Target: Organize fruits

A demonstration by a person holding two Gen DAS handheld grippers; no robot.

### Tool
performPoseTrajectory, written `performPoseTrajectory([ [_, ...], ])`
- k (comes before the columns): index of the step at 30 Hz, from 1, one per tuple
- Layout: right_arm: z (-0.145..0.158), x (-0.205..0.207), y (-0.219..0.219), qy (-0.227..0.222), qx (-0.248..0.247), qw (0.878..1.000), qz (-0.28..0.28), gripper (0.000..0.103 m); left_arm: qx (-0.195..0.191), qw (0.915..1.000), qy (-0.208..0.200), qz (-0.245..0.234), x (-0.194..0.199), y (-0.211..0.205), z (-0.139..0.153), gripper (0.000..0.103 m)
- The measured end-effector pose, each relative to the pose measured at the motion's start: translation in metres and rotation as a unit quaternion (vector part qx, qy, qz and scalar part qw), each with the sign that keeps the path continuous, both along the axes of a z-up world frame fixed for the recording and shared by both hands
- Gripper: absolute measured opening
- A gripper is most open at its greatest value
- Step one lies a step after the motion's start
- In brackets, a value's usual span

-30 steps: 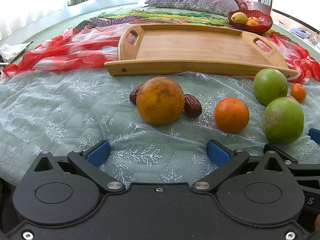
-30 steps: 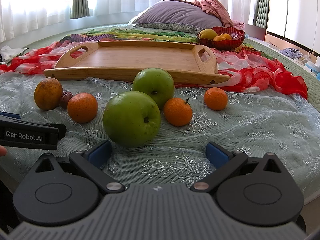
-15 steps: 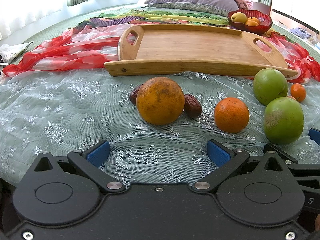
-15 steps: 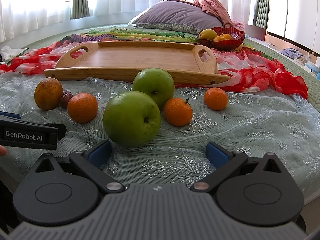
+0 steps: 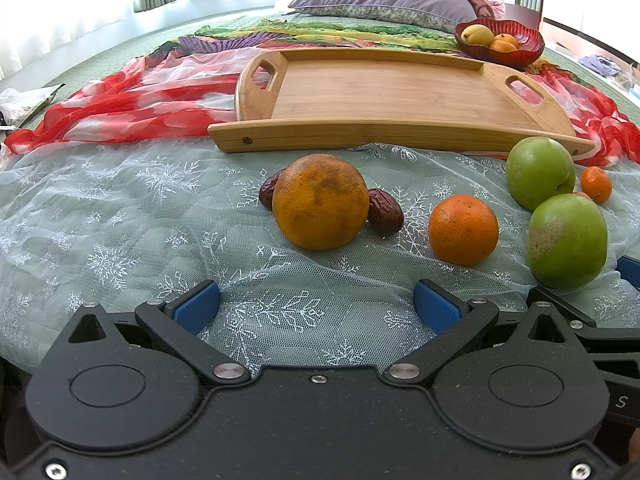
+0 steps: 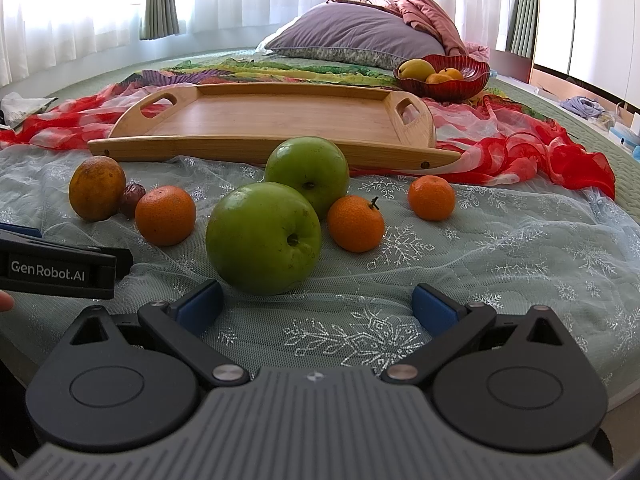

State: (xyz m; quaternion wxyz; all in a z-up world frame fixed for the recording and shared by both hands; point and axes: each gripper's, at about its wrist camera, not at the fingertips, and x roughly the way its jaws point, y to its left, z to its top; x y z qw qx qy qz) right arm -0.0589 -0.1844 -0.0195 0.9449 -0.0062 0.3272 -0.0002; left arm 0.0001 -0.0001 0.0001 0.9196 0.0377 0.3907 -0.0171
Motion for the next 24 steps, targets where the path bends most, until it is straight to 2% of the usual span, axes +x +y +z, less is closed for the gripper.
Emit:
performPoseTrajectory([
  [13,0.0,-0.005,-0.002,-0.015,0.008,1.0,0.0,0.103,0.003,0.9999,-0.014,-0.004,-0.001,-0.003,0.0,0.103],
  [18,0.005,-0.008,-0.003,-0.021,0.016,1.0,0.012,0.103,-0.019,0.9997,-0.01,-0.015,-0.004,0.005,0.006,0.102],
  [21,0.007,-0.011,-0.004,-0.032,0.033,0.999,0.028,0.101,-0.03,0.9992,-0.018,-0.019,-0.004,0.011,0.012,0.092],
  [23,0.008,-0.013,-0.002,-0.041,0.043,0.998,0.038,0.096,-0.04,0.9987,-0.025,-0.018,-0.004,0.015,0.017,0.082],
  [24,0.009,-0.014,-0.001,-0.046,0.046,0.997,0.041,0.094,-0.047,0.9984,-0.027,-0.016,-0.003,0.017,0.019,0.081],
])
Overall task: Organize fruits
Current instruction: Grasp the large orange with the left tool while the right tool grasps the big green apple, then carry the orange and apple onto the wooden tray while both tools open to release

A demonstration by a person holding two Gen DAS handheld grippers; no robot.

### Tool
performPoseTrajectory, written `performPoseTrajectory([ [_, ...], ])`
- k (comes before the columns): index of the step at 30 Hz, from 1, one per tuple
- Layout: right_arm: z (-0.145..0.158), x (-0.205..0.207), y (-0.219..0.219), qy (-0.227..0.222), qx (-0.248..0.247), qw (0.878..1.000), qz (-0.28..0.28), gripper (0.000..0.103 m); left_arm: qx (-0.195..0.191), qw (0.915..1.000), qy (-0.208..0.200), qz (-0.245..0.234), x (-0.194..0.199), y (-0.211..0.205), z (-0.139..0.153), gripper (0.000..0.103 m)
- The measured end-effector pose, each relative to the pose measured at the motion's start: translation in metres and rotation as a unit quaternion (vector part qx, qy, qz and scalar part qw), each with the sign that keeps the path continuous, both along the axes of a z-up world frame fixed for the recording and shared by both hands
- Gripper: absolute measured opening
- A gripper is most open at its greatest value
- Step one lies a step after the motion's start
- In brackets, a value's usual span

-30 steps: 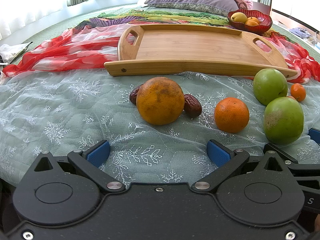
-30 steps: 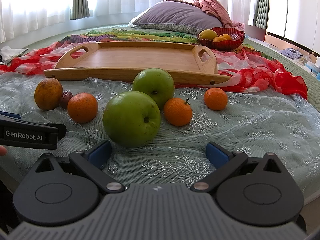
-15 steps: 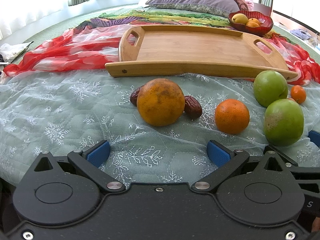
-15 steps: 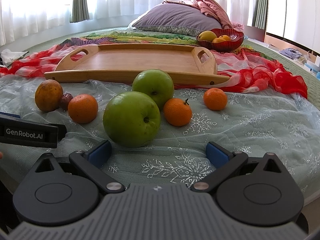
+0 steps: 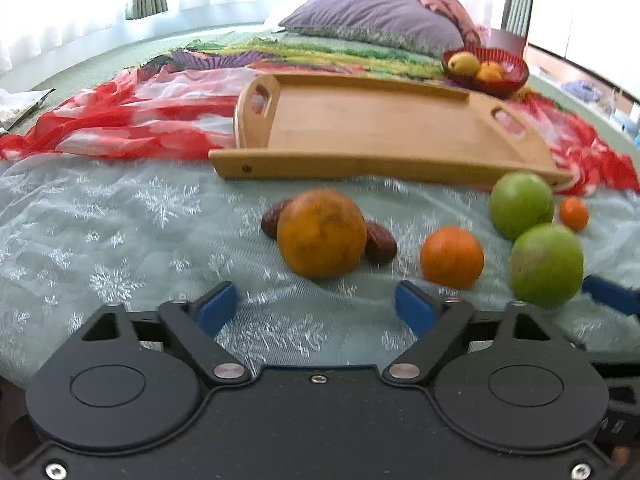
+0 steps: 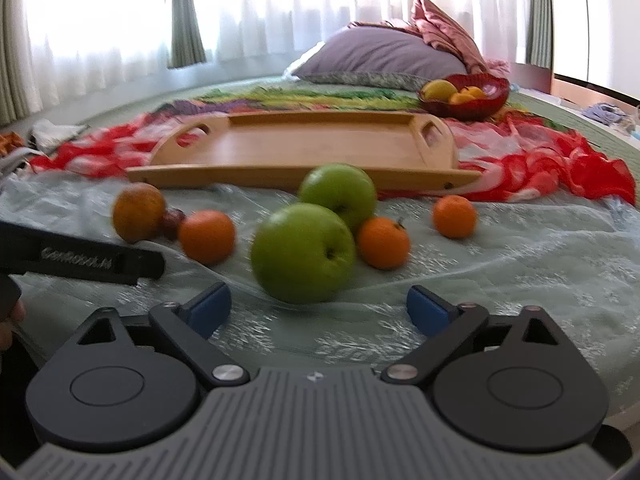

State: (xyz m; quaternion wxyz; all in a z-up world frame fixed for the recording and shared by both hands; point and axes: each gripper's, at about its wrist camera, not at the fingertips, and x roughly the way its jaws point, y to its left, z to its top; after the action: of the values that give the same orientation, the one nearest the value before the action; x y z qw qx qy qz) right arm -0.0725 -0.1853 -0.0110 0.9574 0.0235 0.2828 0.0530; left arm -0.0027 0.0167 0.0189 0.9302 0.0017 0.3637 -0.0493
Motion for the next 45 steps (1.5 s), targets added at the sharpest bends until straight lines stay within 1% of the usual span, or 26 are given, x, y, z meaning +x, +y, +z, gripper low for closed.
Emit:
performPoseTrajectory([
  [3,0.001,0.001,0.004,-0.012,0.005,1.0,0.004,0.084,-0.02,0.9997,-0.008,0.006,0.004,0.005,0.004,0.074],
  [5,0.003,0.001,0.006,-0.023,0.011,1.0,0.005,0.075,-0.033,0.9993,-0.015,0.012,0.006,0.009,0.006,0.065],
  [7,0.004,0.002,0.008,-0.03,0.012,0.999,0.003,0.072,-0.049,0.9984,-0.02,0.022,0.009,0.013,0.008,0.059],
  [9,0.005,0.004,0.01,-0.034,0.004,0.999,0.001,0.07,-0.062,0.9977,-0.017,0.019,0.014,0.015,0.008,0.059],
  [11,0.005,0.004,0.011,-0.038,0.001,0.999,-0.004,0.064,-0.06,0.998,-0.015,0.015,0.017,0.015,0.007,0.056],
  [15,0.005,0.009,0.01,-0.036,0.005,0.999,-0.01,0.064,-0.054,0.9984,-0.015,0.007,0.021,0.01,0.003,0.055],
  [20,0.004,0.017,0.012,-0.032,0.004,0.999,-0.013,0.064,-0.061,0.9981,-0.011,0.001,0.027,0.006,-0.001,0.055],
  [22,0.003,0.021,0.012,-0.03,0.004,0.999,-0.014,0.063,-0.057,0.9983,-0.011,0.0,0.028,0.004,-0.004,0.054],
  [23,0.003,0.023,0.013,-0.029,0.004,0.999,-0.014,0.063,-0.051,0.9986,-0.014,-0.002,0.029,0.002,-0.005,0.054],
  [25,0.001,0.026,0.014,-0.029,0.001,0.999,-0.014,0.061,-0.042,0.9989,-0.022,-0.002,0.028,0.001,-0.005,0.049],
  [29,0.002,0.025,0.015,-0.032,-0.003,0.999,-0.013,0.061,-0.041,0.9985,-0.035,-0.001,0.022,0.001,-0.001,0.048],
  [32,0.006,0.018,0.013,-0.039,0.011,0.999,-0.014,0.061,-0.024,0.9978,-0.062,-0.008,0.013,-0.003,0.006,0.048],
  [36,0.016,0.012,0.011,-0.053,0.016,0.998,-0.012,0.061,-0.032,0.9955,-0.089,-0.014,0.008,-0.004,0.023,0.048],
  [40,0.031,0.015,0.008,-0.071,0.018,0.997,-0.008,0.061,-0.037,0.9951,-0.09,-0.016,0.02,-0.003,0.04,0.048],
  [42,0.039,0.021,0.003,-0.078,0.018,0.997,-0.012,0.061,-0.036,0.9953,-0.088,-0.014,0.03,-0.003,0.05,0.048],
  [45,0.054,0.034,-0.005,-0.085,0.017,0.996,-0.018,0.061,-0.046,0.9952,-0.086,-0.009,0.047,0.002,0.064,0.048],
])
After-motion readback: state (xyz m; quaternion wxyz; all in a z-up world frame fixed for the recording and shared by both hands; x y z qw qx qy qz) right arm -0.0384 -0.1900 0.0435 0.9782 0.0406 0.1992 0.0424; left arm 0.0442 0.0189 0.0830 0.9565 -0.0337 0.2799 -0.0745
